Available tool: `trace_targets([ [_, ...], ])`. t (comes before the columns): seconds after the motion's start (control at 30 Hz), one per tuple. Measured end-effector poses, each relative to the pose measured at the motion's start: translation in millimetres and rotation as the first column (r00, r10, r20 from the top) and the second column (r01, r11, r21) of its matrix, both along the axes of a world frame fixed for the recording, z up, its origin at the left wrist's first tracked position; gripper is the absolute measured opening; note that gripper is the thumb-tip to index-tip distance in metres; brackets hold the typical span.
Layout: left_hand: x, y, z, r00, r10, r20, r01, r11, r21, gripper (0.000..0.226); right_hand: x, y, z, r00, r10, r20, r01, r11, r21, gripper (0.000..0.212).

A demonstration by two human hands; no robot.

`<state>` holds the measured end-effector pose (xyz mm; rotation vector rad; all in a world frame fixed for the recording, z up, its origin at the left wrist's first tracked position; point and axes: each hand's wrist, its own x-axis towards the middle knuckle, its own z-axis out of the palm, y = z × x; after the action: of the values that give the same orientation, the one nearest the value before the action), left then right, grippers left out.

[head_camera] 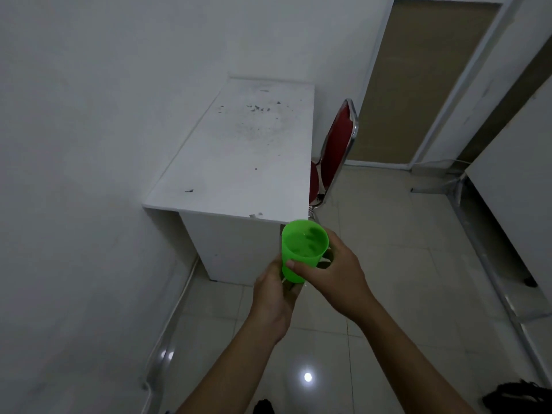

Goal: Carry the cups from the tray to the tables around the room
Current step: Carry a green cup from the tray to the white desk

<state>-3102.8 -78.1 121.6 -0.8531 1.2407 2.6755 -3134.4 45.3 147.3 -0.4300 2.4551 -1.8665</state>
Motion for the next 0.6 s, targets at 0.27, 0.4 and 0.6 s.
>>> trace_targets([
  [0.27,-144,-8,-10,0.999,0.032,-0.03,-0.032,0.999,-0.005,0.028,-148,-7,-12,0.999,0.032,0.019,-0.032,0.999,-0.025,0.063],
  [0.4,-213,-4,-9,0.992,0.124,-0.032,-0.124,0.992,0.0,0.029,-227,-8,-17,0.997,0.075,0.032,-0.074,0.997,-0.024,0.068],
  [0.6,-305,-7,-6,0.967,0.252,-0.025,-0.251,0.968,0.023,0.034,-331,-21,-13,0.979,0.191,0.064,-0.19,0.981,-0.026,0.069],
])
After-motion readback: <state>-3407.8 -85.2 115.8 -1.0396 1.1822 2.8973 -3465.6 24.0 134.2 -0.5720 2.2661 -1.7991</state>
